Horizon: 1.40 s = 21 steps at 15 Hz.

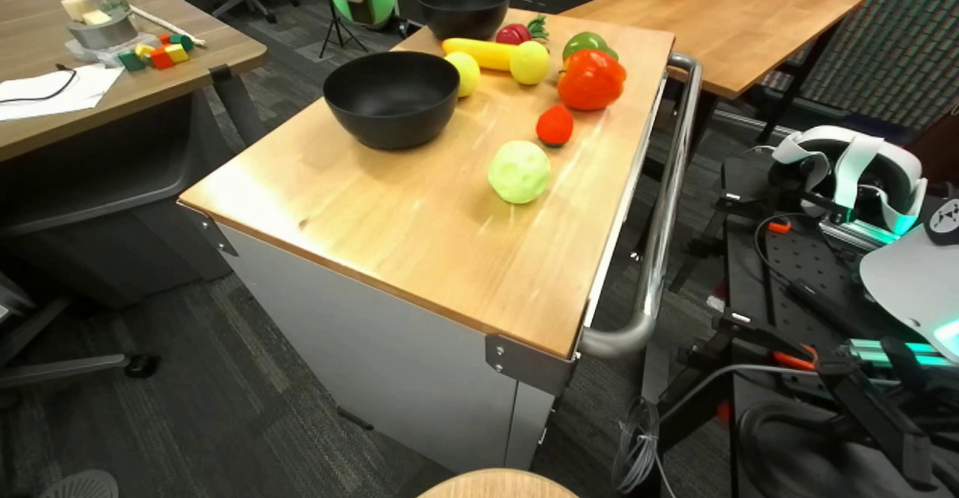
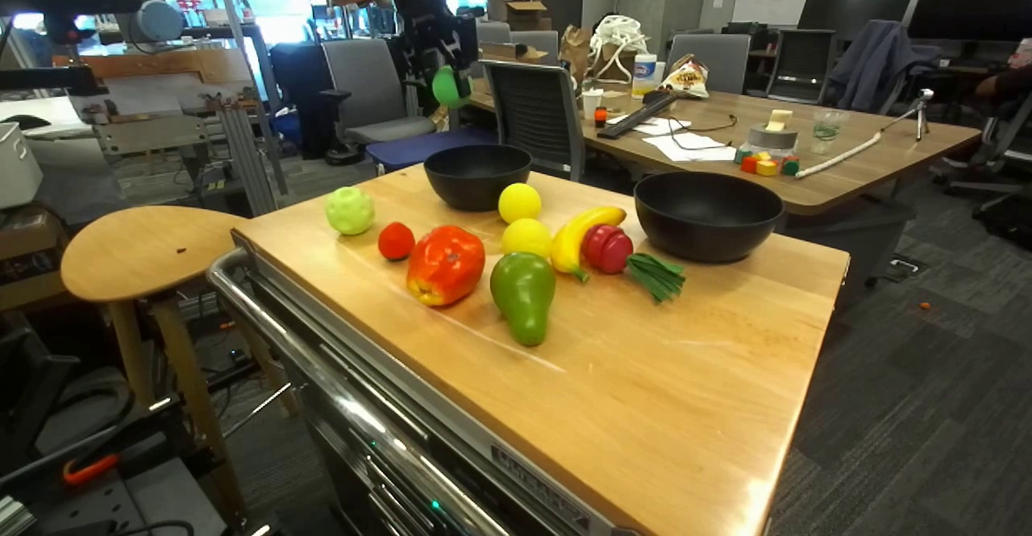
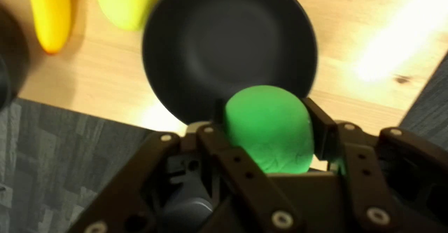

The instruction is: Put the fruits and vegetables in the left bowl then put the remaining fruits and vegetables in the right bowl

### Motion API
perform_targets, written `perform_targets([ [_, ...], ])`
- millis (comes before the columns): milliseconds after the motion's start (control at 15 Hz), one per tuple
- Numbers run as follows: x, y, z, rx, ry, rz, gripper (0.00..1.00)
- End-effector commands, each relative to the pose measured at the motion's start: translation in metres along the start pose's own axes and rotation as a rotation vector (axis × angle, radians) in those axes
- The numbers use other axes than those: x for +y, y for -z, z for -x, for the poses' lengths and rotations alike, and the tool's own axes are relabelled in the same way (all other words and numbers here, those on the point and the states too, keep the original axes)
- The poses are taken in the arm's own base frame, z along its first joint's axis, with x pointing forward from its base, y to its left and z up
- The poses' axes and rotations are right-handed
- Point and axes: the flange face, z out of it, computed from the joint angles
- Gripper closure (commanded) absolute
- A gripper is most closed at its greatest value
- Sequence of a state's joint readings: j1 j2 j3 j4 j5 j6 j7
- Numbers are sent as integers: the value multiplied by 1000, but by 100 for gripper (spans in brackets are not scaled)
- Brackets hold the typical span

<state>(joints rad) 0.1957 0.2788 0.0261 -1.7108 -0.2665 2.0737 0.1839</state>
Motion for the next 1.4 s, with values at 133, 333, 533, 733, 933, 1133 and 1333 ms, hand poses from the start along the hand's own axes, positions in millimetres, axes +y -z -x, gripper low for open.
perform_targets([
  [133,28,-67,-9,-156,-105,-18,71],
  [333,18,-86,-15,-150,-95,-35,21],
  [533,1,-73,-11,-121,-58,-36,7],
  [733,-31,-33,6,-68,-9,-42,0],
  [933,-69,4,34,-105,75,-122,0],
  [1133,-79,-1,24,-108,71,-119,0],
  [1333,-79,-10,26,-138,53,-121,0],
])
